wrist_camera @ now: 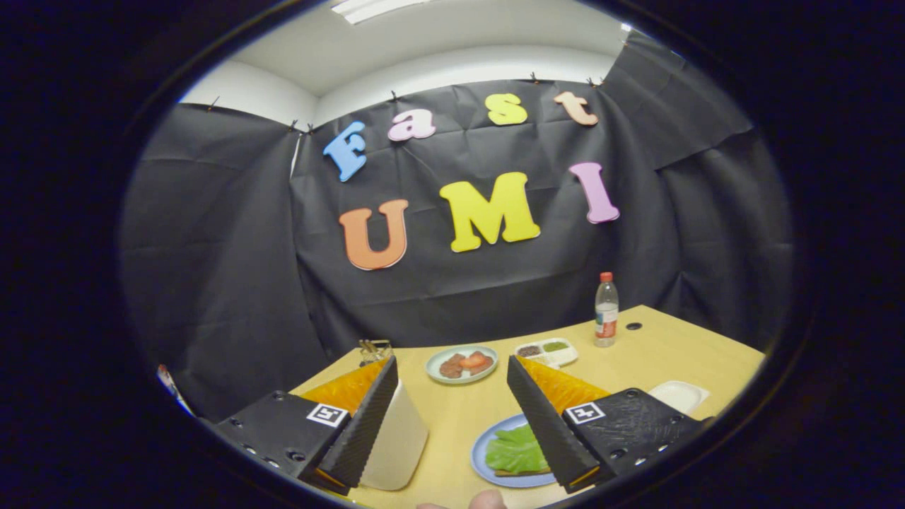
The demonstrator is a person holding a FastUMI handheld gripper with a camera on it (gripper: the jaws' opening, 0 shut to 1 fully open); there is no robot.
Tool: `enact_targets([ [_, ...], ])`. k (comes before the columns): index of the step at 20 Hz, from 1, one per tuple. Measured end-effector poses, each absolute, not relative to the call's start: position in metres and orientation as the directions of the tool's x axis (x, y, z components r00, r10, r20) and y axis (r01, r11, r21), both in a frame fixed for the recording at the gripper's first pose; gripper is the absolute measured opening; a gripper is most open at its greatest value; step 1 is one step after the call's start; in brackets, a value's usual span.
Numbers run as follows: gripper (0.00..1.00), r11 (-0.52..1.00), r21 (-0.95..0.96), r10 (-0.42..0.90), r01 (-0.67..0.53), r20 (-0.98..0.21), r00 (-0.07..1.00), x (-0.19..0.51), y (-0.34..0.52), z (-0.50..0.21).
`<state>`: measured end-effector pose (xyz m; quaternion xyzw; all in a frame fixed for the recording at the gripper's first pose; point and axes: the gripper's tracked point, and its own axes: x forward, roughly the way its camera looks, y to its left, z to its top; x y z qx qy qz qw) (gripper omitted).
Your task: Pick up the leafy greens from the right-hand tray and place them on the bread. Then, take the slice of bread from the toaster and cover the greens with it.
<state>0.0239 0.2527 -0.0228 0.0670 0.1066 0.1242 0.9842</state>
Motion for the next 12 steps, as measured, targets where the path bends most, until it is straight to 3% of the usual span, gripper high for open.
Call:
enact_targets([
  [12,0.96,0.967,0.092,0.256,-0.239,-0.369,0.893,0.053,0.373,-0.087],
])
